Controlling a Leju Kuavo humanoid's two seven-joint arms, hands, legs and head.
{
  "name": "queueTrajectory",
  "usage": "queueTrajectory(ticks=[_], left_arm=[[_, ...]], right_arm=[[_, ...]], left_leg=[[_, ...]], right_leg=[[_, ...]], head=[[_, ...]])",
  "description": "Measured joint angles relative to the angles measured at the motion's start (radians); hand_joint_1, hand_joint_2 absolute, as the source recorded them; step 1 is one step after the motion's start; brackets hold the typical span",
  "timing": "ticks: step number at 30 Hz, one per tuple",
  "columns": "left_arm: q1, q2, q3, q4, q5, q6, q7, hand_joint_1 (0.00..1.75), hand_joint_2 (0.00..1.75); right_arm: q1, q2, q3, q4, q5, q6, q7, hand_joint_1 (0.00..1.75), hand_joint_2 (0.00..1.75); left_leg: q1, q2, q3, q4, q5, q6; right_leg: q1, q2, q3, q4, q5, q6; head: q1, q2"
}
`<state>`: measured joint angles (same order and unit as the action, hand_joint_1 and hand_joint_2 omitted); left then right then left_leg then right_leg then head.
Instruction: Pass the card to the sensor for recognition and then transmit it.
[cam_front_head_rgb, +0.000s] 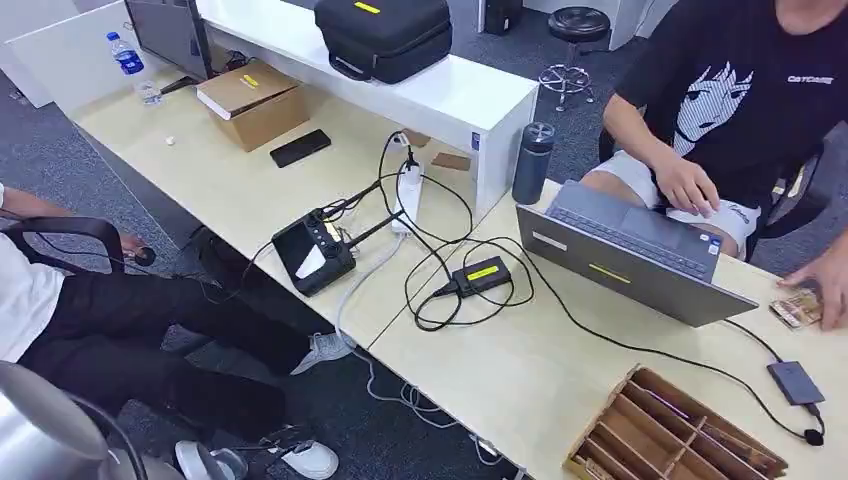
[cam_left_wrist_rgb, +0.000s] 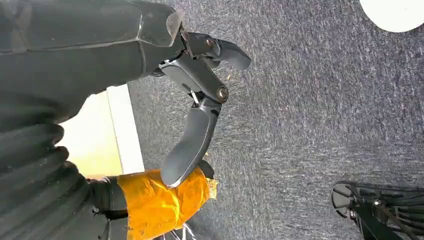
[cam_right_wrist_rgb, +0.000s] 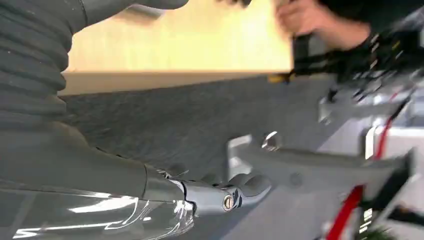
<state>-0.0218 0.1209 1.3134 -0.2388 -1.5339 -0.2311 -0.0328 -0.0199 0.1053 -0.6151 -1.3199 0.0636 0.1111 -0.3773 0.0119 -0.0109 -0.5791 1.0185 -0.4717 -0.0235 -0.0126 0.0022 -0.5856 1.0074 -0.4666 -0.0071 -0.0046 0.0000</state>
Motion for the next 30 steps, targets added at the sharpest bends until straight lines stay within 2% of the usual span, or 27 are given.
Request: queueTrajectory(ticks=[7, 13, 21, 27, 30], left_arm=[[-0.006, 0.010, 0.000, 0.000, -0.011, -0.004, 0.008, 0.00, 1.75], [-0.015, 0.015, 0.000, 0.000, -0.016, -0.010, 0.009, 0.00, 1.75], [-0.018, 0.018, 0.000, 0.000, -0.016, -0.012, 0.012, 0.00, 1.75], [-0.020, 0.022, 0.000, 0.000, -0.021, -0.019, 0.018, 0.00, 1.75], [-0.020, 0.024, 0.000, 0.000, -0.024, -0.021, 0.019, 0.00, 1.75]], right_arm=[[-0.059, -0.039, -0.136, 0.280, 0.071, -0.047, -0.013, 0.00, 1.75], [-0.087, -0.064, -0.206, 0.435, 0.106, -0.059, -0.018, 0.00, 1.75], [-0.104, -0.086, -0.249, 0.543, 0.139, -0.074, -0.012, 0.00, 1.75], [-0.108, -0.120, -0.282, 0.687, 0.200, -0.112, -0.006, 0.00, 1.75], [-0.109, -0.136, -0.289, 0.760, 0.254, -0.125, 0.019, 0.00, 1.75]], left_leg=[[0.000, 0.000, 0.000, 0.000, 0.000, 0.000], [0.000, 0.000, 0.000, 0.000, 0.000, 0.000], [0.000, 0.000, 0.000, 0.000, 0.000, 0.000], [0.000, 0.000, 0.000, 0.000, 0.000, 0.000], [0.000, 0.000, 0.000, 0.000, 0.000, 0.000]], right_leg=[[0.000, 0.000, 0.000, 0.000, 0.000, 0.000], [0.000, 0.000, 0.000, 0.000, 0.000, 0.000], [0.000, 0.000, 0.000, 0.000, 0.000, 0.000], [0.000, 0.000, 0.000, 0.000, 0.000, 0.000], [0.000, 0.000, 0.000, 0.000, 0.000, 0.000]], head=[[0.000, 0.000], [0.000, 0.000], [0.000, 0.000], [0.000, 0.000], [-0.001, 0.000]])
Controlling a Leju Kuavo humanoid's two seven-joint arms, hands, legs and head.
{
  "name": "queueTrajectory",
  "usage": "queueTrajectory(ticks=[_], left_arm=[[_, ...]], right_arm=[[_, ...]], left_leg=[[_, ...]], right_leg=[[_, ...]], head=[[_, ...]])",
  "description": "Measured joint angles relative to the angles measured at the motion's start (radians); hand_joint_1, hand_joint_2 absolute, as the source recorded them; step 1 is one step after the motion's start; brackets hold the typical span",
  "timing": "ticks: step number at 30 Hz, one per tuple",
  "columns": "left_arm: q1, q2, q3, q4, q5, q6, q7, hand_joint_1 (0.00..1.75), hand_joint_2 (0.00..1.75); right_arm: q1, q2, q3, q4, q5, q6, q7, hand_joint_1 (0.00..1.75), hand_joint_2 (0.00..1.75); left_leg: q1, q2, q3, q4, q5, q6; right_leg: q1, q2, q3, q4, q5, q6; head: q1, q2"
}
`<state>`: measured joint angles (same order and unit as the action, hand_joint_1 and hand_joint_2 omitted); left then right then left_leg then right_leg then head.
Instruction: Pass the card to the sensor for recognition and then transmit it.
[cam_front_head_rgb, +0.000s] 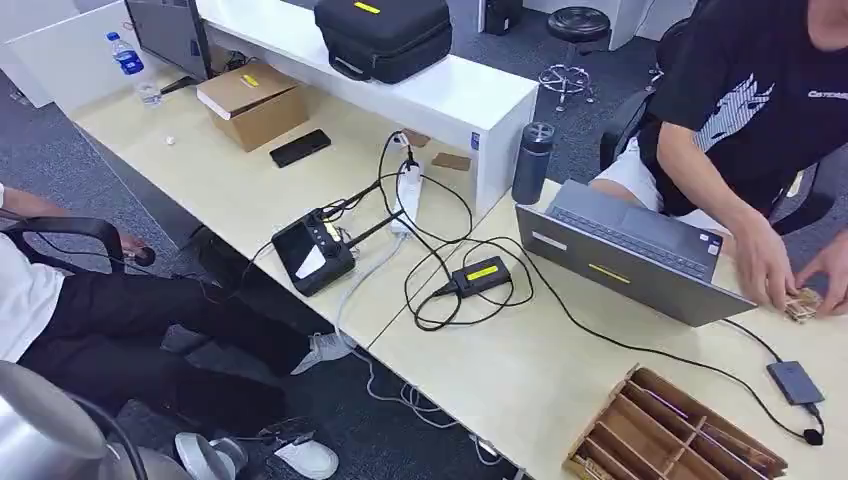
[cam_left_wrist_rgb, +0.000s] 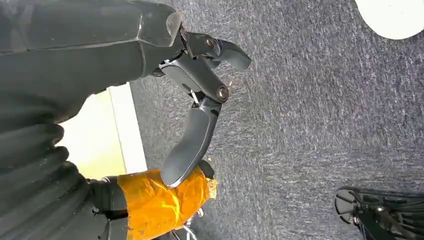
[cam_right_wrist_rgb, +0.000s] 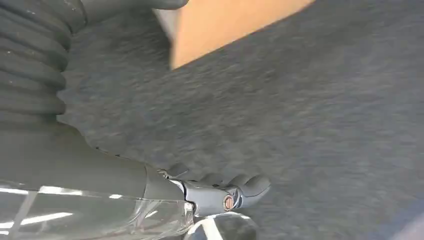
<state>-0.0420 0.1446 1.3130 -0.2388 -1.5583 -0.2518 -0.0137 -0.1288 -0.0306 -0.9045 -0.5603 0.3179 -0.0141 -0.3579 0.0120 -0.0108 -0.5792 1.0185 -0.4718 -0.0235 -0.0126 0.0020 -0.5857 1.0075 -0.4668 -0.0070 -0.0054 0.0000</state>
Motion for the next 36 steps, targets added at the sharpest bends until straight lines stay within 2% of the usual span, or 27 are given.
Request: queueTrajectory(ticks=[6, 13, 17, 19, 21, 23, 28, 33, 35, 36], left_arm=[[-0.001, 0.004, -0.002, 0.000, -0.003, -0.004, 0.000, 0.00, 1.75], [-0.002, 0.004, -0.002, 0.000, -0.005, -0.004, 0.000, 0.00, 1.75], [-0.002, 0.006, -0.007, 0.000, -0.009, -0.010, -0.011, 0.00, 1.75], [-0.001, 0.010, -0.014, 0.000, -0.010, -0.015, -0.021, 0.00, 1.75], [-0.001, 0.017, -0.027, 0.000, -0.010, -0.022, -0.031, 0.00, 1.75], [-0.001, 0.023, -0.034, 0.000, -0.010, -0.029, -0.033, 0.00, 1.75], [-0.001, 0.029, -0.035, 0.000, -0.008, -0.030, -0.029, 0.00, 1.75], [0.000, 0.026, -0.035, 0.000, 0.003, -0.018, -0.008, 0.00, 1.75], [0.001, 0.021, -0.035, 0.000, 0.021, -0.012, 0.015, 0.00, 1.75], [0.001, 0.018, -0.035, 0.000, 0.035, -0.008, 0.034, 0.00, 1.75]], right_arm=[[0.000, -0.016, 0.012, 0.121, 0.147, -0.040, 0.075, 0.00, 1.75], [0.001, -0.018, 0.096, 0.210, 0.349, -0.042, 0.183, 0.00, 1.75], [0.006, -0.017, 0.198, 0.255, 0.501, 0.032, 0.276, 0.00, 1.75], [0.011, -0.016, 0.244, 0.276, 0.552, 0.107, 0.308, 0.00, 1.75], [0.019, -0.016, 0.287, 0.293, 0.593, 0.185, 0.319, 0.00, 1.75], [0.031, -0.016, 0.320, 0.306, 0.607, 0.209, 0.316, 0.00, 1.75], [0.049, -0.016, 0.348, 0.321, 0.598, 0.183, 0.319, 0.00, 1.75], [0.061, -0.016, 0.337, 0.325, 0.564, 0.016, 0.369, 0.00, 1.75], [0.061, -0.018, 0.335, 0.324, 0.586, 0.014, 0.377, 0.00, 1.75], [0.053, -0.008, 0.335, 0.316, 0.615, 0.045, 0.423, 0.00, 1.75]], left_leg=[[0.000, 0.000, 0.000, 0.000, 0.000, 0.000], [0.000, 0.000, 0.000, 0.000, 0.000, 0.000], [0.000, 0.000, 0.000, 0.000, 0.000, 0.000], [0.000, 0.000, 0.000, 0.000, 0.000, 0.000], [0.000, 0.000, 0.000, 0.000, 0.000, 0.000], [0.000, 0.000, 0.000, 0.000, 0.000, 0.000], [0.000, 0.000, 0.000, 0.000, 0.000, 0.000], [-0.001, 0.000, 0.000, 0.000, 0.000, 0.000], [0.000, 0.000, -0.001, 0.000, 0.000, 0.000], [0.000, 0.001, -0.001, 0.000, 0.000, 0.000]], right_leg=[[0.000, 0.000, 0.000, 0.000, 0.000, 0.000], [0.000, 0.000, 0.000, 0.000, 0.000, 0.000], [0.000, 0.000, 0.000, 0.000, 0.000, 0.000], [0.000, 0.000, 0.000, 0.000, 0.000, 0.000], [0.000, 0.000, 0.000, 0.000, 0.000, 0.000], [0.000, 0.000, 0.000, 0.000, 0.000, 0.000], [0.000, 0.000, 0.000, 0.000, 0.000, 0.000], [0.000, 0.000, 0.000, 0.000, -0.001, 0.000], [0.000, 0.000, 0.001, 0.000, 0.000, 0.000], [0.000, 0.001, 0.001, 0.000, 0.000, 0.000]], head=[[0.000, 0.000], [0.001, 0.000], [0.001, 0.000], [0.000, 0.000], [0.001, 0.000], [0.000, 0.000], [0.001, 0.000], [0.001, 0.000], [0.001, 0.000], [0.001, 0.000]])
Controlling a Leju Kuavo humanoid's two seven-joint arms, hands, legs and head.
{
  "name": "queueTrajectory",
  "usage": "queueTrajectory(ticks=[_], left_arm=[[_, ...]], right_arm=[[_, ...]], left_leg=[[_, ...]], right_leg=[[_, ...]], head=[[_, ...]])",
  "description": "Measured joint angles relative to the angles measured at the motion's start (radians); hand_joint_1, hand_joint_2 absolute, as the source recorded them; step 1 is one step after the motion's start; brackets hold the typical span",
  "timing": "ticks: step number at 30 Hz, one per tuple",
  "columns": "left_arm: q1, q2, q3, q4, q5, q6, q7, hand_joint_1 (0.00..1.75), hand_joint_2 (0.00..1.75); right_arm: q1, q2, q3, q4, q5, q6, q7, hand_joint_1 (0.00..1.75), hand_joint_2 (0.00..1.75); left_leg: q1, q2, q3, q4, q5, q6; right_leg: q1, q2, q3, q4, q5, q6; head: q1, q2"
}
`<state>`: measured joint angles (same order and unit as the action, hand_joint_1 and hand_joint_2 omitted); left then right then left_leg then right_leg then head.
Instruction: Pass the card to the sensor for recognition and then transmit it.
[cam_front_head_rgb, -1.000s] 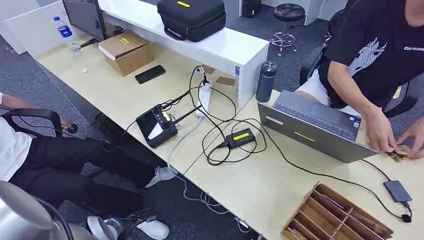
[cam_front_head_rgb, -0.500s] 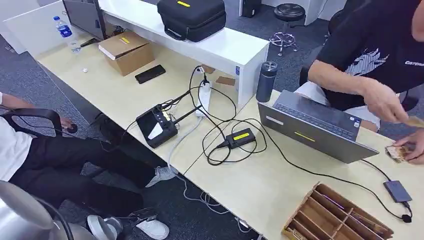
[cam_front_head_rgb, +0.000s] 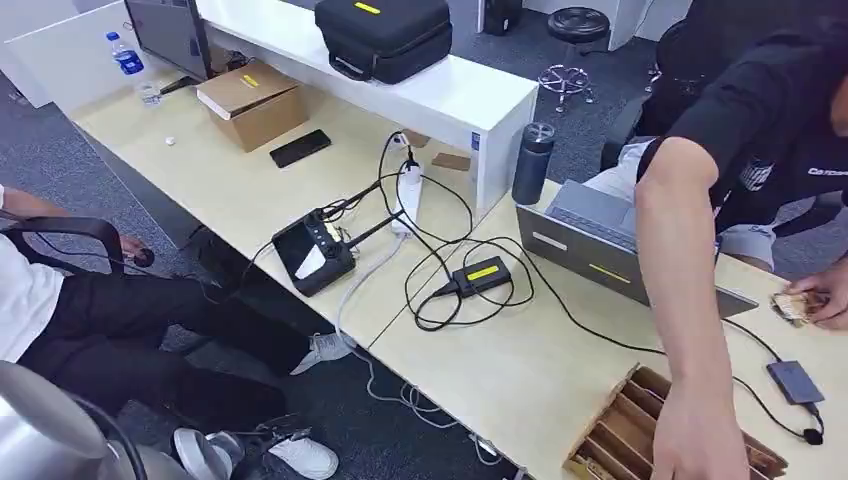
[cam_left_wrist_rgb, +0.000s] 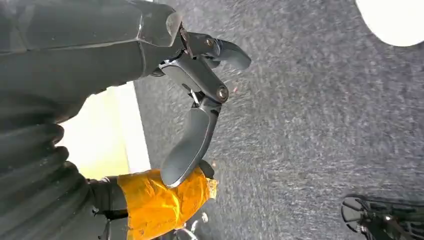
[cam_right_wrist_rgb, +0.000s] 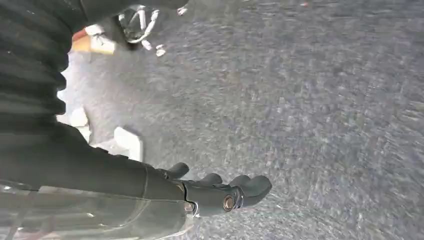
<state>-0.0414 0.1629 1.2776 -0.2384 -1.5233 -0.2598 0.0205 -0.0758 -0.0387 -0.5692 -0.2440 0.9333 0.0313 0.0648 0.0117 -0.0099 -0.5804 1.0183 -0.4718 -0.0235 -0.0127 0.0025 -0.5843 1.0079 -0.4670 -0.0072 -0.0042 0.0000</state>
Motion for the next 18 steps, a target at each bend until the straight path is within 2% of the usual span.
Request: queueTrajectory(ticks=[2, 3, 6, 9, 12, 15, 18], left_arm=[[-0.001, -0.005, 0.000, 0.000, 0.006, 0.002, 0.010, 0.00, 1.75], [-0.002, -0.006, 0.000, 0.000, 0.006, 0.002, 0.010, 0.00, 1.75], [-0.002, -0.005, 0.000, 0.002, 0.000, -0.004, 0.007, 0.00, 1.75], [0.000, -0.001, 0.000, 0.004, 0.002, -0.009, 0.008, 0.00, 1.75], [-0.001, -0.002, 0.000, 0.004, 0.010, -0.007, 0.018, 0.00, 1.75], [-0.002, -0.002, 0.000, 0.004, 0.010, -0.005, 0.020, 0.00, 1.75], [-0.001, 0.000, 0.000, 0.004, 0.002, -0.013, 0.012, 0.00, 1.75]], right_arm=[[-0.014, 0.044, 0.005, -0.065, 0.026, 0.119, 0.119, 0.00, 1.75], [-0.022, 0.061, 0.006, -0.092, 0.023, 0.176, 0.142, 0.00, 1.75], [-0.047, 0.097, 0.017, -0.112, 0.010, 0.271, 0.123, 0.00, 1.75], [-0.068, 0.113, 0.029, -0.114, -0.003, 0.228, 0.108, 0.00, 1.75], [-0.093, 0.128, 0.032, -0.146, -0.022, 0.154, 0.143, 0.00, 1.75], [-0.127, 0.143, 0.042, -0.179, -0.042, 0.200, 0.188, 0.00, 1.75], [-0.151, 0.149, 0.069, -0.180, -0.075, 0.280, 0.187, 0.00, 1.75]], left_leg=[[0.000, 0.003, 0.001, 0.000, 0.000, 0.000], [0.001, 0.004, 0.002, 0.000, 0.000, 0.000], [0.000, 0.003, 0.003, 0.000, 0.000, 0.000], [0.001, 0.001, 0.002, 0.000, 0.001, -0.001], [0.000, 0.001, 0.002, 0.000, 0.001, -0.001], [0.000, 0.002, 0.003, 0.000, 0.001, -0.001], [0.000, 0.001, 0.003, 0.000, 0.001, -0.001]], right_leg=[[0.000, 0.002, -0.001, 0.000, 0.000, 0.000], [0.001, 0.003, -0.001, 0.000, 0.000, 0.000], [0.000, 0.003, -0.001, 0.001, 0.000, -0.001], [0.000, 0.001, -0.001, 0.002, 0.000, -0.001], [0.000, 0.002, -0.001, 0.002, 0.000, -0.001], [0.000, 0.002, -0.001, 0.002, 0.000, -0.001], [0.000, 0.001, -0.001, 0.002, 0.000, -0.001]], head=[[0.000, 0.000], [-0.001, 0.000], [0.000, 0.000], [0.000, 0.000], [-0.001, 0.000], [0.000, 0.000], [0.000, 0.000]])
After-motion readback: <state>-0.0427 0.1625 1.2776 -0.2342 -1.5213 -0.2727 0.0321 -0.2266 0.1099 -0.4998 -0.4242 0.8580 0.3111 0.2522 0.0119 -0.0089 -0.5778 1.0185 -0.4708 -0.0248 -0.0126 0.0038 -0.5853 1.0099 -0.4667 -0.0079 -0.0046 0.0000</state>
